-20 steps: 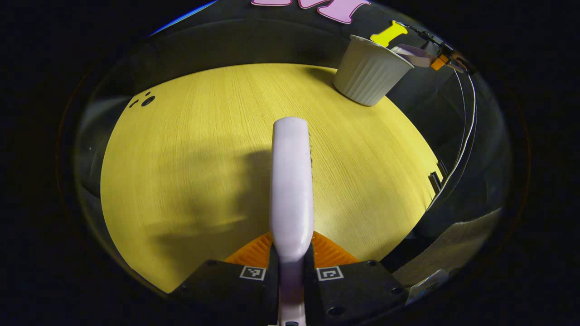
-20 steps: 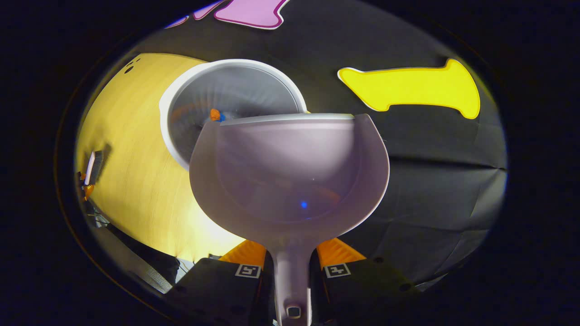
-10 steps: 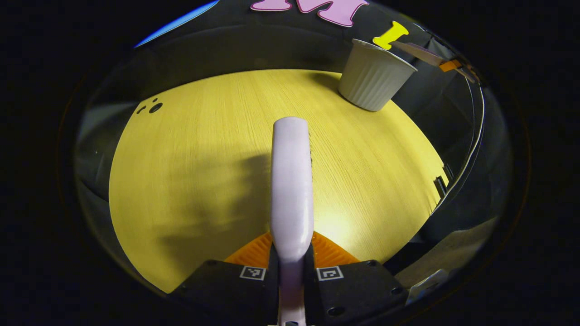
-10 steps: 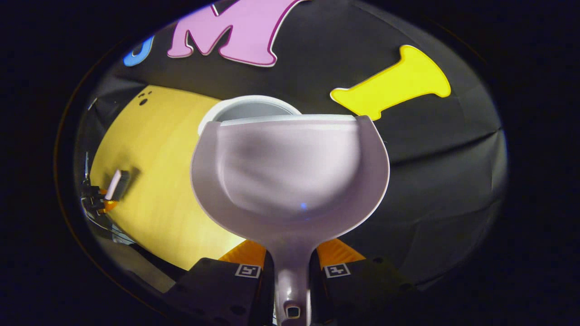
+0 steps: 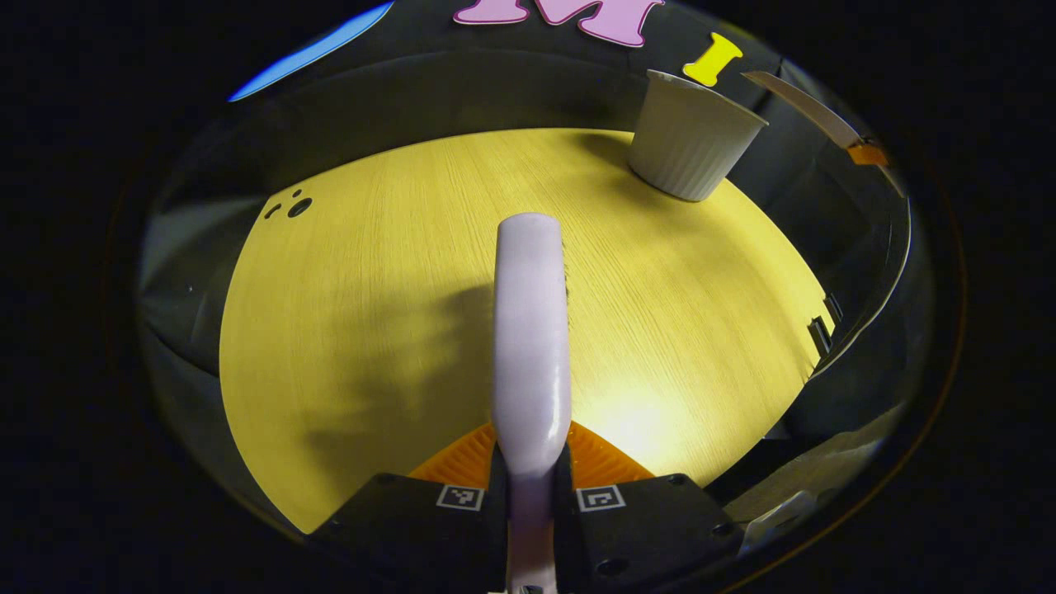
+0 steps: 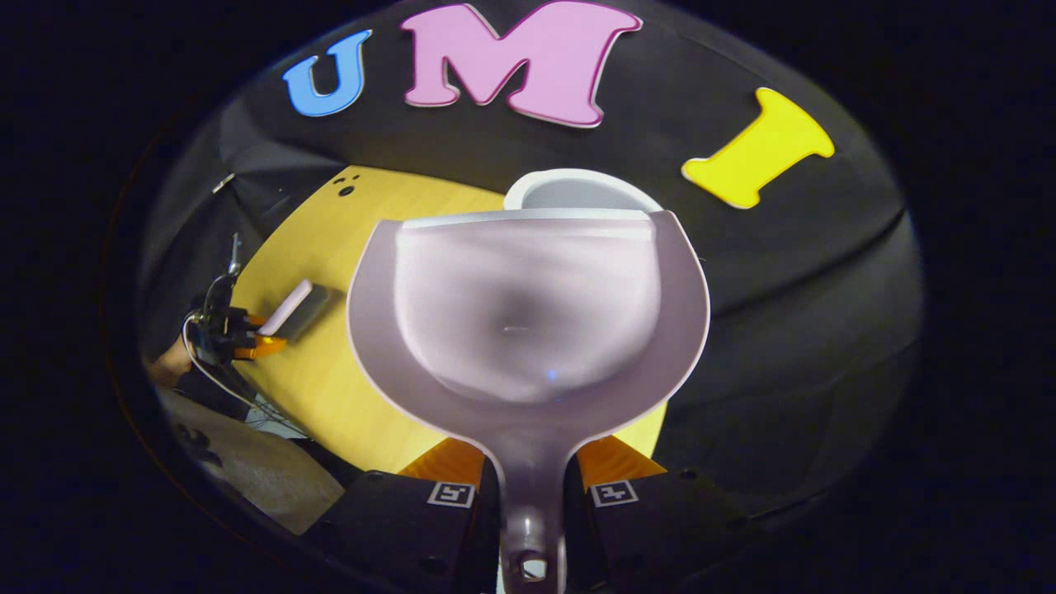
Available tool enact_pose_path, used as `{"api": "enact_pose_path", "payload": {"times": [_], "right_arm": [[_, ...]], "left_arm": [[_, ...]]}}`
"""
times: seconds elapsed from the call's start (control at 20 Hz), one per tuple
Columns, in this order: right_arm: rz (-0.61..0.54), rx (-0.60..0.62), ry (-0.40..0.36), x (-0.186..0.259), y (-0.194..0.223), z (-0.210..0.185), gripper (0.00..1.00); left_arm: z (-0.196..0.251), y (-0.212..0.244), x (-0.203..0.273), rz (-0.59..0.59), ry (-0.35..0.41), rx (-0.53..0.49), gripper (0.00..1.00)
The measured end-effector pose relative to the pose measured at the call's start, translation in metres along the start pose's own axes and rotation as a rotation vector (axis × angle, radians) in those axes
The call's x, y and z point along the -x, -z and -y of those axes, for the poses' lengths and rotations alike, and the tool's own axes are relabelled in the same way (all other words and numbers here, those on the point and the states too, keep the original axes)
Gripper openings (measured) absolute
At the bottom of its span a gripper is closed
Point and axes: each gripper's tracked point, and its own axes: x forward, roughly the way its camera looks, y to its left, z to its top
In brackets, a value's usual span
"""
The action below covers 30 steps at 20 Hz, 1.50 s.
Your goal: Pick up the small broom and dustpan from the desktop, sweep the trash into the dustpan with the broom, and then empty the trash into the garbage bin.
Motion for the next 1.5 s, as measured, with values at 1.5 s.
{"api": "enact_pose_path", "payload": {"times": [1.5], "right_arm": [[-0.217, -0.205, -0.065, -0.180, 0.184, -0.151, 0.36]], "left_arm": [[-0.022, 0.020, -0.045, -0.068, -0.149, -0.100, 0.31]]}}
